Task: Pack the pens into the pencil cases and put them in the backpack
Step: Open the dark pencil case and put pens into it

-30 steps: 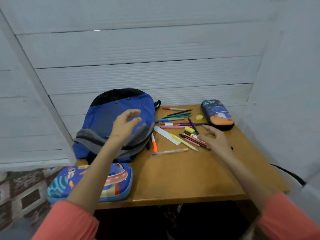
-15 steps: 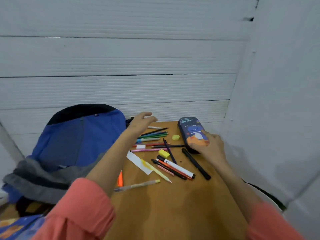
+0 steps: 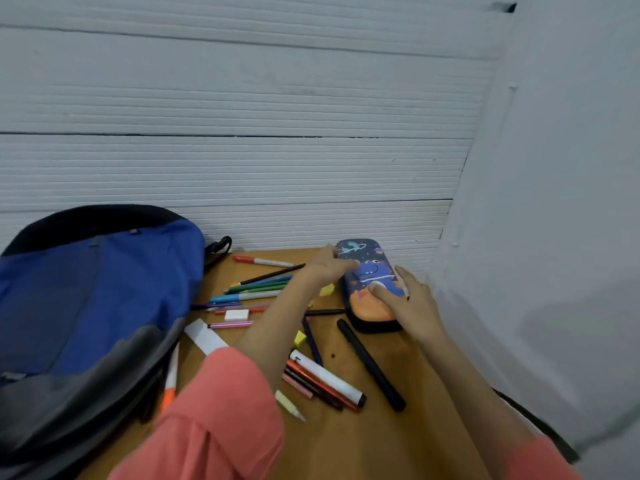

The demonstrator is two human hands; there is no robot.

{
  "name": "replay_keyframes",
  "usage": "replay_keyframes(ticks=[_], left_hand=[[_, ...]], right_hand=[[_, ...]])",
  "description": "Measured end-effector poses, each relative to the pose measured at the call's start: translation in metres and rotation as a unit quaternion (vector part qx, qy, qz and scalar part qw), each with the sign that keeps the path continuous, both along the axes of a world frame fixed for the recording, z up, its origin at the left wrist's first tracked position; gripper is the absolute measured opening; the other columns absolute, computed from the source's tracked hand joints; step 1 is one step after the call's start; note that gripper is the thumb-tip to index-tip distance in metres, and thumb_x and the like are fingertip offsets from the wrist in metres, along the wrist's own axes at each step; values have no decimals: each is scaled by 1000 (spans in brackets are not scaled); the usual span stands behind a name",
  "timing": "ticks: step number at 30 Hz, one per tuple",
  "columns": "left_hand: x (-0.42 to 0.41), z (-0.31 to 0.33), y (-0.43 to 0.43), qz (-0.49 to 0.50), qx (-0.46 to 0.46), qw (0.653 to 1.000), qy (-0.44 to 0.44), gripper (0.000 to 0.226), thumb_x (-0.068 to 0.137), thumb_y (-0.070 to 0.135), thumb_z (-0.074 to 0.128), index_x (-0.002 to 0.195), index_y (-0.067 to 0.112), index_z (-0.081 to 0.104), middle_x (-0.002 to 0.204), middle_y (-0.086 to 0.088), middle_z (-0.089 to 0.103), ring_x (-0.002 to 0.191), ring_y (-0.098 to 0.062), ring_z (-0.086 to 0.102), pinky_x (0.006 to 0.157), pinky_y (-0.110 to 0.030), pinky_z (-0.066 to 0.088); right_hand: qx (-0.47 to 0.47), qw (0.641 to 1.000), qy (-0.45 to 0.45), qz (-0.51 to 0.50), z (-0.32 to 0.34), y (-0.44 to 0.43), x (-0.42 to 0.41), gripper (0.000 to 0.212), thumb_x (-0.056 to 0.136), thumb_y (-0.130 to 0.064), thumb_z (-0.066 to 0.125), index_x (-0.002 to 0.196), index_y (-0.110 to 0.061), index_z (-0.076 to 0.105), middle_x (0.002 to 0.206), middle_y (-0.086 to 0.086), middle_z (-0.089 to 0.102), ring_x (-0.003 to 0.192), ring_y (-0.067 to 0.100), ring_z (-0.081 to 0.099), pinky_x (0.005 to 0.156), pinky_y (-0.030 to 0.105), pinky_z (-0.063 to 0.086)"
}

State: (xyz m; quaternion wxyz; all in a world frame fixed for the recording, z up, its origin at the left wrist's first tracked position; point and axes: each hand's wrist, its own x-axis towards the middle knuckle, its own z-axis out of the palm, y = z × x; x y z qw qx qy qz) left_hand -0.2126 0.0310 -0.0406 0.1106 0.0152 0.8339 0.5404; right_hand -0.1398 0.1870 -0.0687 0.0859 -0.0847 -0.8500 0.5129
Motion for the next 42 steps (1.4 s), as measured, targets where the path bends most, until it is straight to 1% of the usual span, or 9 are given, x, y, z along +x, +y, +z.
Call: replay_keyframes(ticks=[4, 6, 11, 20, 24, 27, 32, 36, 42], left_hand=[[-2, -22, 14, -8, 8, 1000, -3, 37, 87, 22, 72, 116, 3, 60, 114, -8, 66, 100, -23, 62, 82, -33, 52], [-2, -27, 17, 2, -9, 1000, 12, 43, 82, 21, 76, 118, 4, 59, 116, -7, 65, 105, -24, 62, 92, -37, 51], [4, -20, 21, 13, -8, 999, 42, 59, 86, 6, 69, 139, 8, 44, 132, -7, 54, 119, -23, 52, 89, -27, 42], [34, 27, -6, 7, 129, 991, 32, 65, 80, -5, 68, 137, 16, 45, 119, -17, 61, 98, -28, 63, 86, -38, 53], [66, 40, -29, -9, 192, 980, 42, 59, 79, 15, 79, 131, 17, 49, 113, -5, 64, 90, -18, 67, 78, -31, 55], [95, 44, -47, -37, 171, 983, 53, 57, 79, 23, 80, 128, 21, 52, 123, 2, 60, 95, -13, 67, 72, -25, 57], [146, 47, -93, -128, 145, 981, 23, 61, 71, 29, 84, 127, 24, 59, 127, -2, 61, 107, -14, 67, 83, -24, 56], [187, 33, -122, -158, 115, 981, -12, 54, 71, 30, 78, 123, 28, 62, 127, 0, 61, 109, -15, 66, 87, -28, 55], [225, 13, -167, -226, 88, 964, -108, 54, 81, 20, 76, 131, 25, 57, 129, -4, 61, 107, -24, 67, 84, -33, 57]], right_hand=[[-28, 1000, -6, -8, -9, 6, -6, 30, 92, -30, 63, 120, -25, 54, 94, -13, 54, 91, 11, 51, 85, 24, 40], [-38, 999, -4, -16, -11, 10, -7, 39, 92, -24, 62, 130, -18, 55, 103, -7, 54, 97, 13, 51, 89, 26, 40], [-103, 994, -11, -43, -7, 10, -5, 54, 85, -16, 72, 135, -14, 52, 109, 8, 64, 100, 23, 62, 89, 35, 51], [-190, 981, -6, -23, 35, -2, 33, 103, 62, -11, 89, 148, -19, 32, 102, 9, 69, 98, 28, 68, 91, 51, 53], [-255, 966, -11, 47, 59, -23, 78, 59, 70, 0, 81, 113, -29, 52, 88, 3, 72, 77, 16, 71, 66, 31, 59], [-307, 951, -10, 48, 61, -39, 107, 47, 80, -9, 74, 119, -23, 51, 92, 14, 68, 74, 21, 69, 64, 35, 59], [-371, 926, -41, 56, 50, -46, 157, 38, 91, -29, 60, 126, -19, 50, 67, 21, 62, 63, 35, 67, 64, 44, 59], [-371, 918, -117, 76, 32, -51, 195, 58, 80, -48, 58, 124, -11, 51, 72, 25, 64, 59, 34, 66, 56, 38, 57], [-315, 932, -182, -5, -1, -42, 217, 46, 83, -40, 64, 95, 4, 62, 75, 22, 66, 53, 28, 62, 43, 32, 50]])
